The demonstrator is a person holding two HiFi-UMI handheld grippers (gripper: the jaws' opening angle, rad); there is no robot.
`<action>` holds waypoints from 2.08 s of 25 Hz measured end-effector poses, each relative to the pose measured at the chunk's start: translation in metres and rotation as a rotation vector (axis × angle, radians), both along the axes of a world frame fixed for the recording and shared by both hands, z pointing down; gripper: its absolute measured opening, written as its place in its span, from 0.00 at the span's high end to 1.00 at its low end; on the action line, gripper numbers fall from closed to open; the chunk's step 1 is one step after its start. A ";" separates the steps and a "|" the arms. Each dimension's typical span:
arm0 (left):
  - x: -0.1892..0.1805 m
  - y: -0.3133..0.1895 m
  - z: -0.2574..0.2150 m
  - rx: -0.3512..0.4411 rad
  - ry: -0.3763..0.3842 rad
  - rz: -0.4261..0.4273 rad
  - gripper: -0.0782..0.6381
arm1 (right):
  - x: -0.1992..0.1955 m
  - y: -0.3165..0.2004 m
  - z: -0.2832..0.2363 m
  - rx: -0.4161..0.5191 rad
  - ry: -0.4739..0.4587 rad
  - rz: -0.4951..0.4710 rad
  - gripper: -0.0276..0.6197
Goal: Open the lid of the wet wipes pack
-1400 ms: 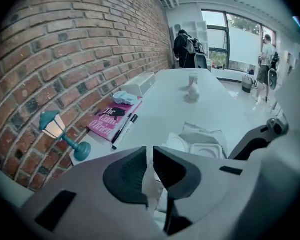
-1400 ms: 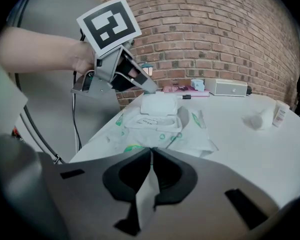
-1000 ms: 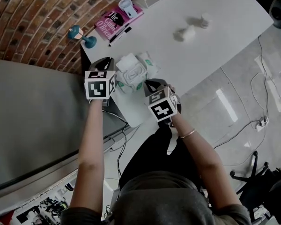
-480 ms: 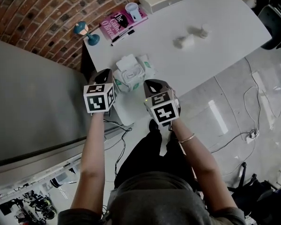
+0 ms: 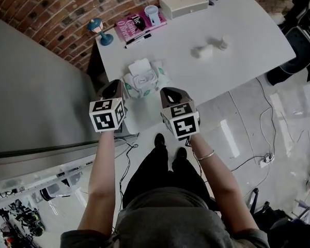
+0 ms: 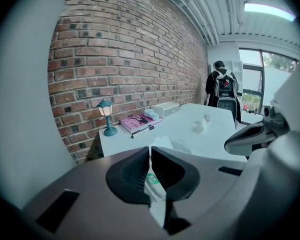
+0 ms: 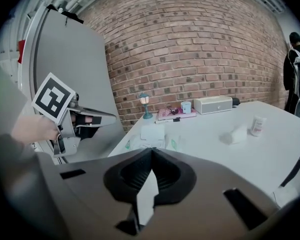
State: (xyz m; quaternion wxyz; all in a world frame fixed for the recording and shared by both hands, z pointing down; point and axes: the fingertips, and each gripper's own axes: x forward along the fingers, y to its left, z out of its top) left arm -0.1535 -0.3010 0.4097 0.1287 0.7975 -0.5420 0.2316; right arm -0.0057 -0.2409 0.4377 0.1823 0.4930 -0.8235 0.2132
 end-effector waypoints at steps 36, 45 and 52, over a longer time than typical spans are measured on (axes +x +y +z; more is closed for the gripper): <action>-0.014 0.124 0.003 0.060 0.138 -0.204 0.85 | 0.054 0.044 -0.031 0.091 0.004 -0.006 0.95; -0.013 0.134 -0.002 0.089 0.148 -0.224 0.85 | 0.060 0.052 -0.030 0.085 -0.012 -0.003 0.95; -0.012 0.144 -0.005 0.095 0.156 -0.233 0.85 | 0.066 0.062 -0.032 0.081 -0.008 0.011 0.95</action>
